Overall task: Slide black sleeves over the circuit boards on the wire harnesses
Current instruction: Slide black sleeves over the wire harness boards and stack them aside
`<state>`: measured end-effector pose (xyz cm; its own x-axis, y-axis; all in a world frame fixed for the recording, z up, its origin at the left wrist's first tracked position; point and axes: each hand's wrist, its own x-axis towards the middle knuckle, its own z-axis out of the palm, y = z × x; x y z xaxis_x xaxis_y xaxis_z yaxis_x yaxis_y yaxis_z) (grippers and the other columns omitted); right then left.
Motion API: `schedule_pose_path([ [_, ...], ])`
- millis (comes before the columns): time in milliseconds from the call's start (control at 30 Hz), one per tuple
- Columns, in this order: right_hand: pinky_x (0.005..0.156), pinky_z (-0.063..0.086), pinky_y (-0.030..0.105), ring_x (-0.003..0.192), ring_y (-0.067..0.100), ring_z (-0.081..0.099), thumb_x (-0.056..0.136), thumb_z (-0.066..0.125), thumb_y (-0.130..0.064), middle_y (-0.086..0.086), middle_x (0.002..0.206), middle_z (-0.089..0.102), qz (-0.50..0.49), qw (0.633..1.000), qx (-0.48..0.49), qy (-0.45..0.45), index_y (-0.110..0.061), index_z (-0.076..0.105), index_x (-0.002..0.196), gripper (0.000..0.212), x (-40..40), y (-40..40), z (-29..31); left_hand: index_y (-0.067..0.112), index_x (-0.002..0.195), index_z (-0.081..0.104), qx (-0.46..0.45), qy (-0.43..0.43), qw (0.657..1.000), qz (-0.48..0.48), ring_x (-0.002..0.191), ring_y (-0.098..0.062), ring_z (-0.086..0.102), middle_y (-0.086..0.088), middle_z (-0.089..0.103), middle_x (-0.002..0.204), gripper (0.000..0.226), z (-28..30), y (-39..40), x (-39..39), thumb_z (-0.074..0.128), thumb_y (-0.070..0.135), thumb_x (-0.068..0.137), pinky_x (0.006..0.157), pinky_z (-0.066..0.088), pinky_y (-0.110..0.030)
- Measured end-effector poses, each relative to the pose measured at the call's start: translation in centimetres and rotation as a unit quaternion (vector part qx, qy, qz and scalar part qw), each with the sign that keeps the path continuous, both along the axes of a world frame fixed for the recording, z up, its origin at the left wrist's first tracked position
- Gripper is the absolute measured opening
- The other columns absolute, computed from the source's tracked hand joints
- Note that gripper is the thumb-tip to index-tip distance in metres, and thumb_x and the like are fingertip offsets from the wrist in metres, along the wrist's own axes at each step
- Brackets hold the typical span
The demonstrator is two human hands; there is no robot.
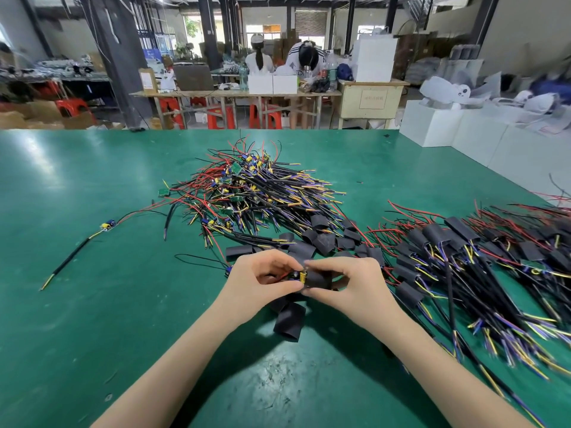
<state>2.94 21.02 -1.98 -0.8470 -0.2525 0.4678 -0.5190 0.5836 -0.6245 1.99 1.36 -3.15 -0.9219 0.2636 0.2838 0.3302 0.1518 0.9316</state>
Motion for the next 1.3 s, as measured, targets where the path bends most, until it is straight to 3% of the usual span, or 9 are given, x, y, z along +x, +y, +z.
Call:
schedule_pose_path([
  [100,0.067,0.049,0.026,0.063,0.007,0.061,0.063,0.084,-0.041,-0.012,0.068,0.067,-0.101,0.993,0.066,0.016,-0.024,0.075,0.102,0.044,-0.1,0.1,-0.1,0.006,0.087,0.070,0.013,0.015,1.000,0.010,0.077,-0.007,0.064,0.001,0.072,0.082,0.018,0.2,0.1,0.0,0.077,-0.006,0.075,0.073,0.047,-0.014],
  [233,0.065,0.044,0.022,0.057,0.004,0.053,0.064,0.085,-0.024,-0.011,0.062,0.061,-0.078,0.996,0.045,-0.016,-0.019,0.075,0.100,0.037,-0.4,0.1,-0.1,0.005,0.095,0.069,0.070,-0.042,0.997,-0.006,0.081,-0.012,0.066,0.001,0.071,0.093,0.020,0.1,0.0,0.0,0.074,-0.004,0.078,0.074,0.055,-0.024],
  [333,0.070,0.050,0.020,0.062,0.003,0.062,0.065,0.084,-0.020,-0.006,0.069,0.070,-0.077,0.996,0.008,-0.042,-0.019,0.076,0.100,0.036,-0.5,0.2,-0.2,0.010,0.087,0.070,0.112,-0.110,0.987,0.003,0.075,-0.013,0.067,-0.001,0.071,0.085,0.019,0.0,0.1,0.0,0.078,0.006,0.071,0.069,0.056,-0.022],
  [400,0.063,0.044,0.011,0.056,-0.001,0.058,0.064,0.084,-0.019,-0.013,0.060,0.065,-0.076,0.996,-0.008,-0.048,-0.018,0.076,0.094,0.031,-0.5,0.2,-0.4,0.011,0.080,0.071,0.125,-0.129,0.984,0.007,0.069,-0.012,0.067,-0.002,0.072,0.078,0.013,0.0,0.2,0.0,0.078,0.005,0.071,0.065,0.054,-0.019],
  [667,0.053,0.038,0.015,0.046,0.003,0.047,0.064,0.086,-0.035,-0.004,0.056,0.065,-0.087,0.993,-0.032,-0.071,-0.019,0.075,0.080,0.025,-0.3,-0.3,-0.8,0.008,0.079,0.069,0.005,0.000,0.998,0.056,0.073,-0.010,0.066,-0.001,0.072,0.078,0.014,-0.2,0.6,0.1,0.080,0.000,0.074,0.070,0.051,-0.018],
  [900,0.053,0.035,0.012,0.047,0.004,0.048,0.065,0.085,-0.030,-0.008,0.054,0.060,-0.074,0.995,-0.021,-0.061,-0.020,0.075,0.083,0.023,-0.2,-0.4,-1.2,0.008,0.075,0.071,0.075,-0.109,0.990,0.049,0.062,-0.011,0.068,-0.002,0.072,0.068,0.013,-0.5,0.6,0.1,0.079,-0.003,0.074,0.060,0.052,-0.016],
  [1067,0.070,0.050,0.014,0.065,-0.001,0.063,0.072,0.082,-0.032,-0.009,0.070,0.069,-0.032,0.987,-0.096,-0.126,-0.020,0.072,0.102,0.033,-0.6,0.2,-0.8,0.013,0.075,0.075,0.160,-0.144,0.976,0.027,0.071,-0.016,0.068,-0.006,0.071,0.078,0.016,0.3,0.0,-0.2,0.082,0.014,0.062,0.070,0.056,-0.022],
  [1167,0.063,0.055,0.022,0.071,0.019,0.072,0.087,0.067,-0.011,0.007,0.080,0.075,0.026,0.963,-0.197,-0.184,-0.003,0.067,0.113,0.027,-1.0,0.6,-0.5,0.010,0.078,0.076,0.238,-0.166,0.957,-0.004,0.079,-0.016,0.069,-0.007,0.072,0.084,0.017,0.5,-0.3,-0.4,0.078,0.012,0.061,0.077,0.056,-0.023],
  [1300,0.062,0.056,0.022,0.072,0.021,0.073,0.095,0.053,-0.002,0.012,0.085,0.074,0.043,0.943,-0.255,-0.208,-0.002,0.068,0.112,0.023,-1.1,0.5,-0.6,0.009,0.084,0.074,0.235,-0.160,0.959,-0.018,0.081,-0.014,0.067,-0.006,0.071,0.088,0.016,0.3,-0.3,-0.3,0.073,0.008,0.069,0.076,0.055,-0.023],
])
